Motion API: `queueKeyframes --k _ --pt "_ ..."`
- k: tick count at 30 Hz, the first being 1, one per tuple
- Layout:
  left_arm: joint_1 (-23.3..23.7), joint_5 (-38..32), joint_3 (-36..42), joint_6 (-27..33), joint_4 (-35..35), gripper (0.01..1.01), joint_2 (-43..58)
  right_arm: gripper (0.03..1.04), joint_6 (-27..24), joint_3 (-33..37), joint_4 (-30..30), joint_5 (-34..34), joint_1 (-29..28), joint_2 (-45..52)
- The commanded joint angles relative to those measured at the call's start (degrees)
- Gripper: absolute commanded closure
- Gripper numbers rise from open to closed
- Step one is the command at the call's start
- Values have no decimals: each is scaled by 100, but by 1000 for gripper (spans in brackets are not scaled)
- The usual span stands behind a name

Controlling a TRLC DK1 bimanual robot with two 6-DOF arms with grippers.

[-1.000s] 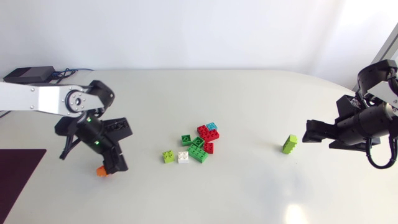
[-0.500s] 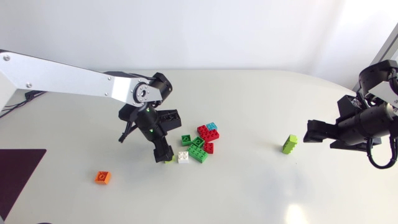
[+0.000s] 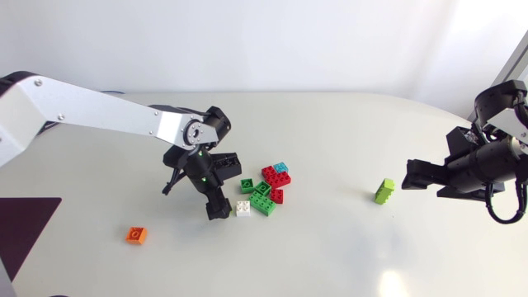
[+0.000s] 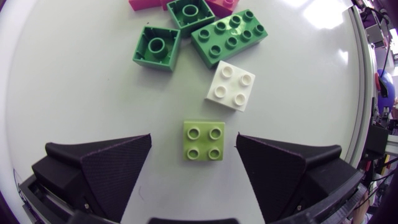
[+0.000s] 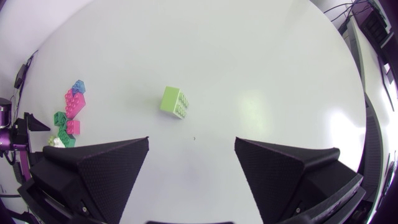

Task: Sort duplo bricks by size, large to the right and small to the left

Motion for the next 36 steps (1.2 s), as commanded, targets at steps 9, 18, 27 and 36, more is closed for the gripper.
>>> queueKeyframes --k 9,18,27,36 --pt "68 -52 -175 -191 173 669 206 70 -37 -110 29 -4 -6 100" --pt "499 -52 -879 -59 252 789 -303 69 -90 -172 38 -4 -33 56" --pt "2248 53 -2030 987 252 789 -1464 69 -37 -295 161 -13 37 56" --pt "2837 158 -2197 1339 331 770 -1587 69 42 -357 178 -13 134 12"
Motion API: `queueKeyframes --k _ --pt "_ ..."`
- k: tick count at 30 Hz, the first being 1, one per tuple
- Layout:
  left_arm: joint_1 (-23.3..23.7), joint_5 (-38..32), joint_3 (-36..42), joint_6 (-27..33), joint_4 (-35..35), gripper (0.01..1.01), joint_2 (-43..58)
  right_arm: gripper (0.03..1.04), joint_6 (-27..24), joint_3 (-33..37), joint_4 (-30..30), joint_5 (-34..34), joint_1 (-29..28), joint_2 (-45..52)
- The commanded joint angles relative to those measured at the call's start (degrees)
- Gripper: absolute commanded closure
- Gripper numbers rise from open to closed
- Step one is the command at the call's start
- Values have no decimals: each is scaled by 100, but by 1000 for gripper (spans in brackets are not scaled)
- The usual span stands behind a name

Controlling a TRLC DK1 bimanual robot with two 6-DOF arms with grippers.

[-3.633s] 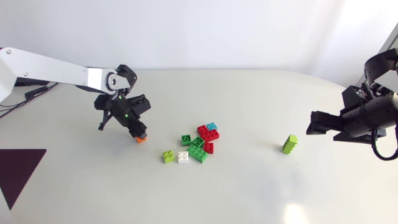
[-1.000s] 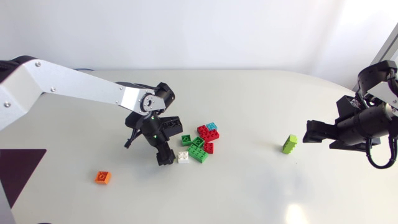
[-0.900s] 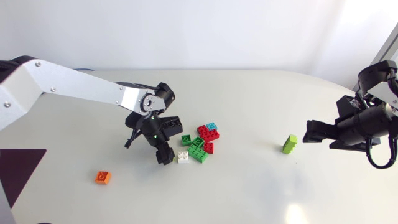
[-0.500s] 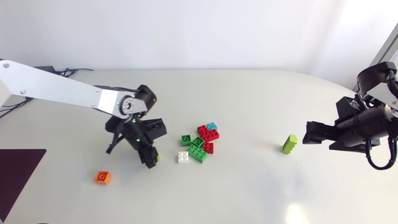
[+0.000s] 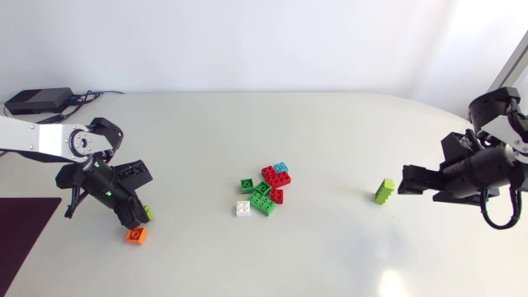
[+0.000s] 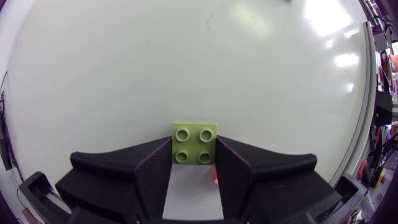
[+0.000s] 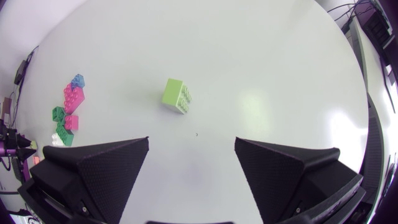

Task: Sort duplo bricks by size, large to the right and small to the left

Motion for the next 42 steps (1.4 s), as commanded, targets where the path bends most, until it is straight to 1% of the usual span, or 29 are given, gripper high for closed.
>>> queueKeyframes --k 1,2,4,5,6,7,10,12,15,18,20,23,28,32,37,38,42 --pt "-75 89 -107 154 63 690 44 69 40 -144 23 -13 40 -4" --pt "-145 89 -99 110 71 598 106 69 40 -144 6 -13 40 -12" --pt "-277 89 -63 13 98 297 255 69 22 -153 -3 -13 31 -48" --pt "-356 89 -46 -22 107 169 299 69 5 -144 -12 -13 23 -56" --pt "-426 89 -19 -48 107 98 317 69 -4 -144 -12 -4 5 -56" --pt "-506 89 16 -57 107 74 299 69 -22 -136 -12 -4 -4 -56" --pt "-769 89 271 -189 19 67 211 69 -39 -127 -12 -4 -48 -65" --pt "-1015 89 578 -224 -254 67 194 69 -39 -118 -12 -4 -48 -56" --pt "-1551 141 1185 -382 -728 67 88 69 -4 -118 6 -13 -48 -30" --pt "-2237 255 1589 -584 -772 67 71 69 31 -127 6 -4 -21 -4" --pt "-2633 255 1861 -628 -781 69 299 69 22 -127 6 13 -21 -4" --pt "-2984 255 2169 -620 -895 69 712 70 -4 -83 23 31 -57 40" --pt "-3300 247 2503 -391 -1159 70 1354 69 -57 14 41 66 -109 207" --pt "-3467 45 2688 -312 -1159 74 1661 69 -74 31 102 75 -109 313" --pt "-3608 27 3074 -286 -1159 75 1978 69 -83 23 111 84 -127 339" --pt "-3617 18 3145 -286 -1159 89 2039 70 -92 23 111 84 -136 348" --pt "-3643 -96 3303 -268 -1150 90 2312 70 -109 31 164 84 -162 427"
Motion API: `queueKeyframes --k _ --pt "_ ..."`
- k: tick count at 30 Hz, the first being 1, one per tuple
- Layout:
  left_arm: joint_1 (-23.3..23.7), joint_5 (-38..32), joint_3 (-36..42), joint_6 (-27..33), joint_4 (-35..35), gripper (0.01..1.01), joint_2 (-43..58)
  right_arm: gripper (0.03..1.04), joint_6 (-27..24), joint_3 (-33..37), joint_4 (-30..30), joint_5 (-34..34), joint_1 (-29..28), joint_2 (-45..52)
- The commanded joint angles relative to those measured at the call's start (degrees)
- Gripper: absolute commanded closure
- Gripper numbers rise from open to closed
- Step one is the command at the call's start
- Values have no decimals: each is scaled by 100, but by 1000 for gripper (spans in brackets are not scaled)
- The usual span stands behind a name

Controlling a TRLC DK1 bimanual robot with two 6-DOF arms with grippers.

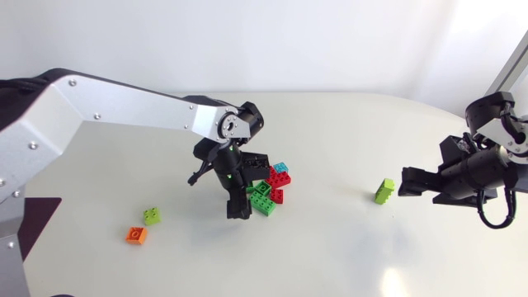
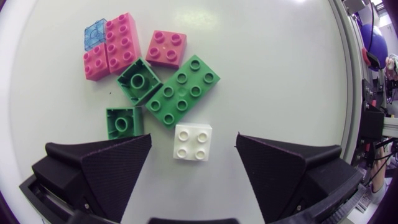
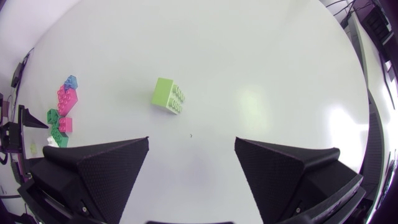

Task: Sort duplo bricks by size, large to the right and small to the left

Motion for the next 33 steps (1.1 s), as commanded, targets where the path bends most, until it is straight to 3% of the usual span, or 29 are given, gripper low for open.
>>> queueKeyframes --k 1,9,11,14,17,26,33 --pt "-50 -83 136 114 -77 90 330 70 -114 40 35 40 -33 174" --pt "-94 -109 162 97 11 90 470 69 -123 -57 167 40 -33 262" --pt "-120 -118 162 88 28 149 523 69 -149 -92 193 31 -59 279" --pt "-112 -180 180 44 134 384 611 69 -167 -101 202 31 -94 297" --pt "-76 -180 171 -17 336 766 629 69 -202 -109 202 31 -121 297" --pt "82 -189 -119 18 327 805 286 69 -307 -171 202 22 -226 279" --pt "574 -189 -550 176 63 805 -356 70 -298 -241 202 -22 -218 235"
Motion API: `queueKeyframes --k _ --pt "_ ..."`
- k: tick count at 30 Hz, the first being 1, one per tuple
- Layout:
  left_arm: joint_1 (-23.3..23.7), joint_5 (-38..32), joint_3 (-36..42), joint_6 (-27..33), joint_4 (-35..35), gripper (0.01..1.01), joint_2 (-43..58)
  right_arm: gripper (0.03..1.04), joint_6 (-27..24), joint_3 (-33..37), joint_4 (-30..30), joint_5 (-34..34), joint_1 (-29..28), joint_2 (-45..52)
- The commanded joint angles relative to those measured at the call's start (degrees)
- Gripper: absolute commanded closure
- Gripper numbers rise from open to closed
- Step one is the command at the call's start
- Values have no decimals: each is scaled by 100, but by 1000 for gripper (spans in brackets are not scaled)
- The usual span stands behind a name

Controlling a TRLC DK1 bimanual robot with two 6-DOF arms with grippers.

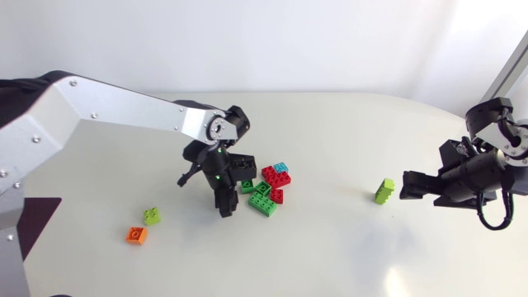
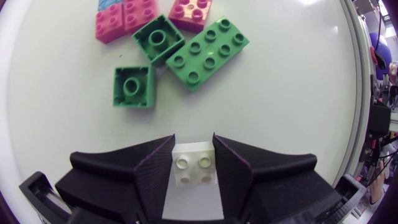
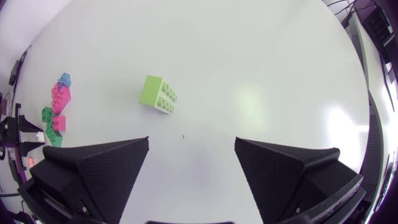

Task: Sort duplo bricks by size, large to the right and small to the left

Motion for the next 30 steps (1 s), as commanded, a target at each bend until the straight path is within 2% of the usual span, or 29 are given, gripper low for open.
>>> queueKeyframes --k 1,4,11,15,20,21,22,24,25,30 --pt "244 -53 -310 194 -109 805 -356 70 -54 -189 31 -15 -36 30" --pt "596 -97 -705 334 -65 805 -629 69 -45 -224 31 -15 -10 -32" --pt "1993 -97 -1470 835 576 805 -840 69 -62 -259 31 -24 -19 -93" --pt "2626 -44 -1619 1029 796 803 -875 70 -62 -268 5 -24 -27 -146" --pt "2776 -27 -1760 1046 1051 789 -796 69 -62 -259 -30 -24 -27 -190" --pt "2758 -27 -1760 1029 1051 736 -796 70 -62 -259 -39 -24 -27 -199" --pt "2723 -27 -1742 1002 1051 548 -796 70 -62 -250 -56 -24 -27 -216" --pt "2618 -27 -1681 976 1016 108 -813 70 -62 -242 -65 -24 -27 -260" --pt "2503 -27 -1619 923 945 38 -866 70 -62 -233 -65 -24 -27 -278" --pt "1967 -27 -1206 598 743 44 -1130 70 -62 -215 -100 -24 -27 -331"
